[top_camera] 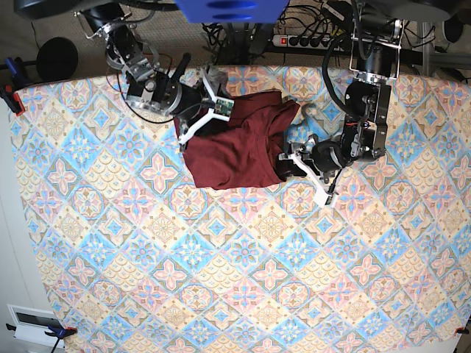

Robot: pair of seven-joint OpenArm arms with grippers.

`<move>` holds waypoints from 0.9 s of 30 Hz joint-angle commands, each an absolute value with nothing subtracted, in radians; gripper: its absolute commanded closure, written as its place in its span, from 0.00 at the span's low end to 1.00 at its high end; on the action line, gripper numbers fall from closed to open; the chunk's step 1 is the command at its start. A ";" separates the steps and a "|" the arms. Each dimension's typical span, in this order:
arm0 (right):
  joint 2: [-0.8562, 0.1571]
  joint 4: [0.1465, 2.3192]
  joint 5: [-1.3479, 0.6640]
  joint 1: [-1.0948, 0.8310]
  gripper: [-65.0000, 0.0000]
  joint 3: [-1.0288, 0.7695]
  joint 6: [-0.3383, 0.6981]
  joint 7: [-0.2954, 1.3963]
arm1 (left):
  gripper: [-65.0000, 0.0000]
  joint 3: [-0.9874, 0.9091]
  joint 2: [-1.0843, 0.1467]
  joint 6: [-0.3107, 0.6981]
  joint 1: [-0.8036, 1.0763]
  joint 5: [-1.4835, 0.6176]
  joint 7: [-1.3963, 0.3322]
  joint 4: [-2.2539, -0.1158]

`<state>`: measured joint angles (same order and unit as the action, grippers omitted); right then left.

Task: Layout the t-shirt on the table in an organized manner, then fold the t-shirt properly
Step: 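Release the shirt with the right gripper and lift it away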

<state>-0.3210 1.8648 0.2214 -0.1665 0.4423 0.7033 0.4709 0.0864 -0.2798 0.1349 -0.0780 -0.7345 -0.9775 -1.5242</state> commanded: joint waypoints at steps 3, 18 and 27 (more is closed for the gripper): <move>-0.325 1.882 0.211 -0.159 0.64 0.406 0.698 0.450 | 0.62 0.084 -0.283 0.143 -0.097 -0.748 -0.964 -1.540; -0.331 1.859 0.213 -0.170 0.64 0.380 0.698 0.440 | 0.62 0.084 -0.283 0.145 -0.097 -0.748 -0.964 -1.540; -0.358 1.862 0.213 -0.166 0.64 0.381 0.698 0.438 | 0.62 0.084 -0.283 0.145 -0.097 -0.748 -0.964 -1.540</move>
